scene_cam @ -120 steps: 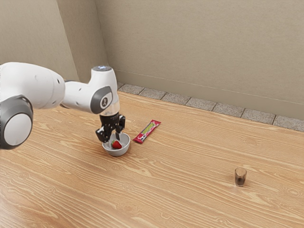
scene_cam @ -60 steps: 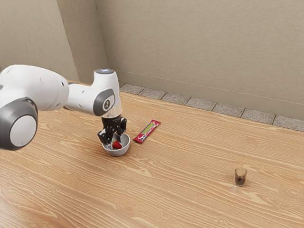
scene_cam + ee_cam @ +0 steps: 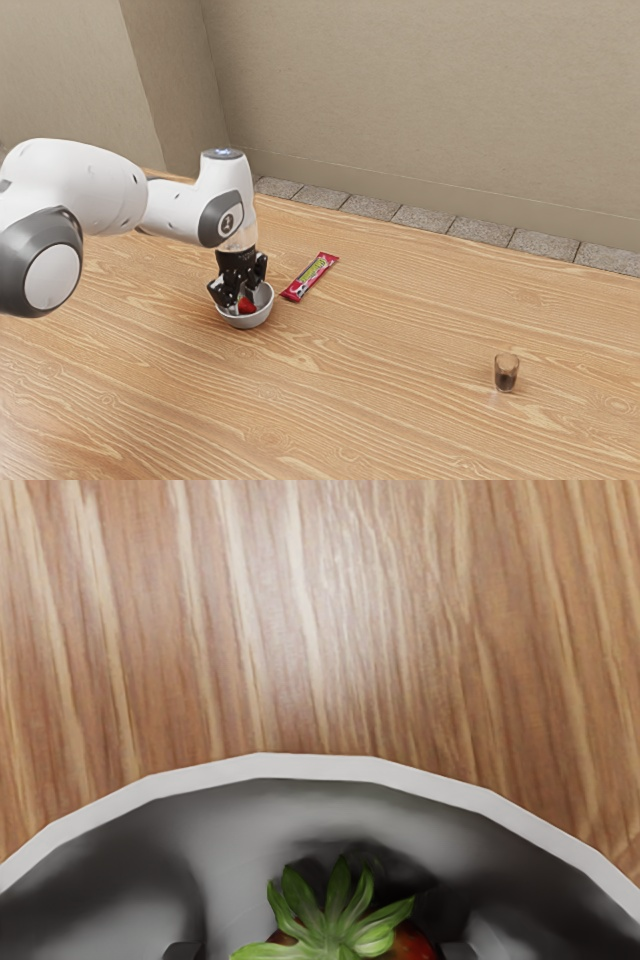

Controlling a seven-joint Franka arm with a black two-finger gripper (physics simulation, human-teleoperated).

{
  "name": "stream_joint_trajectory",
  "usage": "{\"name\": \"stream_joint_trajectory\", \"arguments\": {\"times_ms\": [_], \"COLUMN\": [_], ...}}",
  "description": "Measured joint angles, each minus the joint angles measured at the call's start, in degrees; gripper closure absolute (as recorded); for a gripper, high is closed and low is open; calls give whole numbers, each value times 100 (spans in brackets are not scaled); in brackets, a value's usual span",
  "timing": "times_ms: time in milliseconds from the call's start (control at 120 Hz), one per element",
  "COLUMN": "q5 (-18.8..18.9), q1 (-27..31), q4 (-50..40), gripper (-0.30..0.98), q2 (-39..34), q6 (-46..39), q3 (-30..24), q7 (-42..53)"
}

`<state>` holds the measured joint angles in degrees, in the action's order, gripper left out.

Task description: Take strawberry from the bowl

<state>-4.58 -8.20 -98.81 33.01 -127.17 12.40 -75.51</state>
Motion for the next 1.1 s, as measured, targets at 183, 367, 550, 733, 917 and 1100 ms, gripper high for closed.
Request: {"name": "stream_joint_trajectory", "arguments": {"times_ms": [183, 367, 550, 733, 917, 1100], "q5": [4, 13, 31, 53, 58, 34], "q1": [-1, 2, -41, -345, -1077, -1490], "q4": [0, 0, 156, 86, 153, 832], "gripper": [50, 56, 59, 62, 63, 65], "q2": [-7, -12, -57, -661, -753, -129], "q6": [1, 9, 28, 163, 330, 399], "q3": [-1, -1, -1, 33, -10, -453], "q7": [-6, -15, -28, -40, -49, -60]}}
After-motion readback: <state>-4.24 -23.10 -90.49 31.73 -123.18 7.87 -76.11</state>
